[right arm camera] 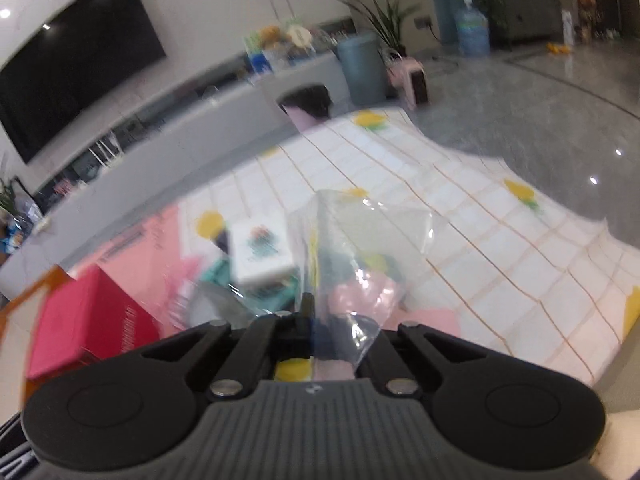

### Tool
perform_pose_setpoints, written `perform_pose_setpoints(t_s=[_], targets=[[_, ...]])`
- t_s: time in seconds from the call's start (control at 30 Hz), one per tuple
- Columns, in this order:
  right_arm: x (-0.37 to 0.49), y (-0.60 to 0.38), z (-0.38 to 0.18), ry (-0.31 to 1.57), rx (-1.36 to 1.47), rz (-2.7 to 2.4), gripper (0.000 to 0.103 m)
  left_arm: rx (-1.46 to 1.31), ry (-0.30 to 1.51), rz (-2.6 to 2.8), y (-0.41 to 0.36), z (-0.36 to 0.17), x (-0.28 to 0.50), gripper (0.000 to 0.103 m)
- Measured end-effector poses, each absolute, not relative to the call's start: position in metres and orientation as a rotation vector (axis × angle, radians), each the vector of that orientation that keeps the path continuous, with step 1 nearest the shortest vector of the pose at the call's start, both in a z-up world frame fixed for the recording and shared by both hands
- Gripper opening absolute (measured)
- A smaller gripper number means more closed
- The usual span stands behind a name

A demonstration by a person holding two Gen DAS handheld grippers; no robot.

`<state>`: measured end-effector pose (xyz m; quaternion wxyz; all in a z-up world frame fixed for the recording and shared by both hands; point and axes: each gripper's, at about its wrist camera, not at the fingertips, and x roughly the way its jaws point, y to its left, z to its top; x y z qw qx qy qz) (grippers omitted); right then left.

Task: Organize soft objects
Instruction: 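Carry the pink ball and plastic bag over the orange box with both tools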

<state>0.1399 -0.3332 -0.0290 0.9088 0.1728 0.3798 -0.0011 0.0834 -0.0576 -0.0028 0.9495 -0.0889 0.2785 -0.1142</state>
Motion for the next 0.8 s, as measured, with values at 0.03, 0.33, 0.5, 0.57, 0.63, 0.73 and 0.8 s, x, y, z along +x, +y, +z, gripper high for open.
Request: perform_pose_setpoints(t_s=[0.03, 0.33, 0.5, 0.57, 0.63, 0.73, 0.8], targets=[[0.139, -0.329, -0.024, 0.767, 0.349, 0.0, 0.0, -0.188, 0.559, -0.214, -0.052, 0.007, 0.081, 0.055], [0.117, -0.249, 0.051, 0.574, 0.32, 0.265, 0.0, -0.198, 0.492, -0.025, 0.027, 0.075, 0.053, 0.056], [0.106, -0.182, 0.084, 0.543, 0.28, 0.474, 0.0, -0.205, 0.493, 0.126, 0.073, 0.087, 0.046, 0.056], [0.105, -0.155, 0.092, 0.54, 0.269, 0.556, 0.0, -0.216, 0.527, 0.168, 0.09, 0.081, 0.046, 0.056], [0.105, -0.126, 0.097, 0.539, 0.244, 0.618, 0.0, -0.227, 0.55, 0.204, 0.102, 0.071, 0.048, 0.057], [0.111, -0.089, 0.092, 0.558, 0.207, 0.694, 0.0, -0.178, 0.621, 0.25, 0.114, 0.052, 0.056, 0.056], [0.118, -0.072, 0.077, 0.604, 0.222, 0.746, 0.0, -0.161, 0.685, 0.304, 0.119, 0.04, 0.066, 0.056]])
